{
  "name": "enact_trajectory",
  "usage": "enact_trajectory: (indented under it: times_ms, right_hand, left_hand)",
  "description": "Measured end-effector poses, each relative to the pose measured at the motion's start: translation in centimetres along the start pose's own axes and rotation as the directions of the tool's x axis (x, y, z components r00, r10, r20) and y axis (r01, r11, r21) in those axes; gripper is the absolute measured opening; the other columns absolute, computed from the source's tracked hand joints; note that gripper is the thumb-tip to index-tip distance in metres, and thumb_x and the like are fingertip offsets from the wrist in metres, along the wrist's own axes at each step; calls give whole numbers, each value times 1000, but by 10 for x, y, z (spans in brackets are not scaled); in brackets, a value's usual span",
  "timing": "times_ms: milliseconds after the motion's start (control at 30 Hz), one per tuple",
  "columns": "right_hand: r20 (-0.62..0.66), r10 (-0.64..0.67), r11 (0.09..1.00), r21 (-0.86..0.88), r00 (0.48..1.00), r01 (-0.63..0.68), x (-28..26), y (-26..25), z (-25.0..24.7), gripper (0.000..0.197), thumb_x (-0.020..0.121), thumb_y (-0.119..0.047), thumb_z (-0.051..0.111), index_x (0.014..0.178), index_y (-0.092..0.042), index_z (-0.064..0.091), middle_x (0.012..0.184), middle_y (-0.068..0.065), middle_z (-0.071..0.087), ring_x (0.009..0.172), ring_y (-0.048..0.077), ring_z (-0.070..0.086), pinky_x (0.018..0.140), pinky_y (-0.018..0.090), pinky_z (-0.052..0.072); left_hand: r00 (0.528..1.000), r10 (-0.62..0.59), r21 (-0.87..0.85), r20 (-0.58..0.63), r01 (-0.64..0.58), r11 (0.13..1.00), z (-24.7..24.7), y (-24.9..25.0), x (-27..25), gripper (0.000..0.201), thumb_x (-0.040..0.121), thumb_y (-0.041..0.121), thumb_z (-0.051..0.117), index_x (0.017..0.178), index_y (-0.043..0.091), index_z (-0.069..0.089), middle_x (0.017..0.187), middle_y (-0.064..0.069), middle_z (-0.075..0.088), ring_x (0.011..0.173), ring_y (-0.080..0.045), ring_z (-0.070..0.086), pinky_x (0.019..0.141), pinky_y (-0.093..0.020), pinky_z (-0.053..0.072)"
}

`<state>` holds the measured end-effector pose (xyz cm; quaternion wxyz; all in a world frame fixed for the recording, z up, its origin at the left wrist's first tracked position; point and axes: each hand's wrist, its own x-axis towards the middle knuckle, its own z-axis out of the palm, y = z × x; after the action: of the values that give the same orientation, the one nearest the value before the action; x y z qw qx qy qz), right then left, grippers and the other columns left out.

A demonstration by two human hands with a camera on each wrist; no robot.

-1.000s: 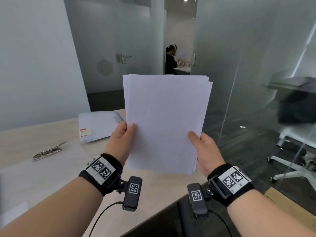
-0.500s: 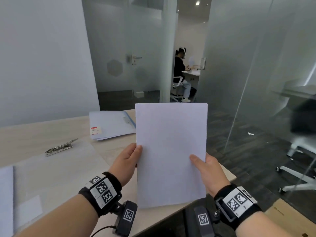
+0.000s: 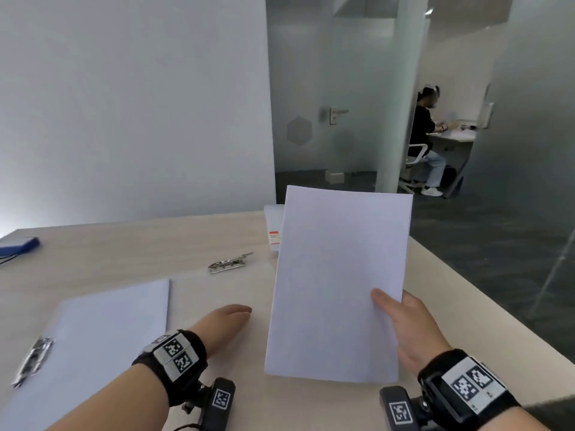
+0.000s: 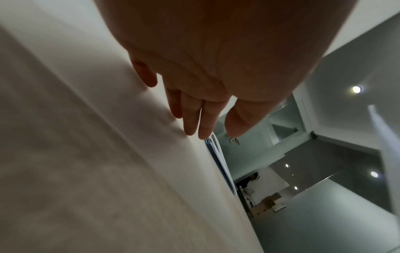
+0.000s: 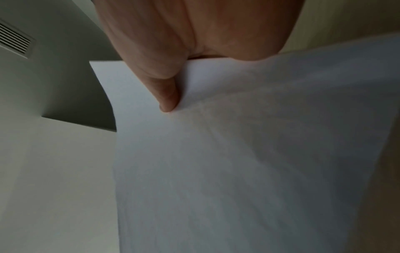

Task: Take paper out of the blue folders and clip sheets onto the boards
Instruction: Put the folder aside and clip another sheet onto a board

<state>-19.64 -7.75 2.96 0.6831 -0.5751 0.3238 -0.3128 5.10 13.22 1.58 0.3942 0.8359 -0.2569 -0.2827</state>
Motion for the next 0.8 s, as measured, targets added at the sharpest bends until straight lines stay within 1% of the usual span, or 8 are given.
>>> enact_trajectory:
  times_ms: [33, 133, 267, 400, 500, 600, 667, 800]
  right_hand:
    - [27, 17, 1000, -3, 999, -17, 4, 3, 11, 18, 100, -19, 59, 110, -12, 72, 101, 7, 81, 93, 29, 76, 81, 43, 56]
    - [98, 71, 997, -40, 993, -68, 12, 15, 45, 18, 100, -18, 60, 109, -11, 73, 100, 7, 81, 93, 29, 76, 85, 45, 57]
    - [160, 158, 984, -109, 974, -142, 18, 37, 89, 17, 97, -15, 63, 108, -7, 74, 99, 11, 80, 97, 36, 75, 96, 55, 54]
    - [283, 268, 961, -153, 921, -232, 13, 50, 120, 20, 99, -13, 61, 113, -4, 72, 103, 13, 80, 99, 35, 75, 89, 47, 58]
    - [380, 316, 941, -245, 870, -234, 12, 48, 131, 20, 99, -16, 60, 109, -5, 74, 103, 11, 80, 96, 29, 76, 88, 41, 58]
    - [362, 346, 913, -343, 865, -221, 19, 44, 133, 18, 97, -19, 59, 99, -7, 72, 88, 8, 78, 72, 23, 73, 65, 32, 58]
    - [327, 363, 881, -425, 873, -207, 23, 41, 133, 11, 95, -17, 57, 90, -10, 65, 79, 8, 71, 60, 21, 64, 52, 26, 50]
    - [285, 355, 839, -518, 890, -168, 37, 45, 135, 9, 92, -14, 58, 83, -14, 59, 69, 5, 65, 48, 17, 55, 41, 20, 39]
  left_hand:
    - [1000, -14, -76, 10, 14, 997, -4, -5, -8, 31, 90, 33, 56, 118, 27, 69, 128, 7, 63, 120, -14, 55, 102, -28, 39]
    - [993, -92, -294, 74, 110, 949, -18, -13, -30, 35, 95, 39, 49, 110, 19, 74, 110, 7, 75, 110, -10, 63, 78, -22, 40]
    - [991, -115, -362, 68, 132, 923, -41, -25, -37, 49, 99, 51, 35, 107, 21, 73, 102, 3, 78, 92, -15, 68, 76, -33, 32]
    - [982, -97, -376, -163, 29, 926, -59, -35, -34, 29, 97, 28, 49, 100, 11, 72, 91, -6, 75, 74, -20, 66, 73, -35, 47]
    - [971, -140, -366, -196, 60, 929, -71, -41, -32, 24, 94, 19, 52, 96, 4, 71, 88, -14, 74, 74, -29, 70, 75, -41, 58]
    - [966, -204, -379, -161, 130, 916, -81, -46, -26, 19, 93, 15, 55, 94, 4, 71, 88, -17, 72, 75, -32, 72, 68, -38, 61]
    - [962, -234, -386, -139, 165, 908, -85, -48, -22, 14, 92, 12, 58, 89, 5, 70, 85, -16, 71, 72, -30, 69, 65, -37, 60]
    - [964, -226, -364, -136, 164, 917, -87, -60, -11, 15, 82, 14, 64, 79, 0, 65, 88, -30, 70, 80, -35, 68, 90, -59, 53]
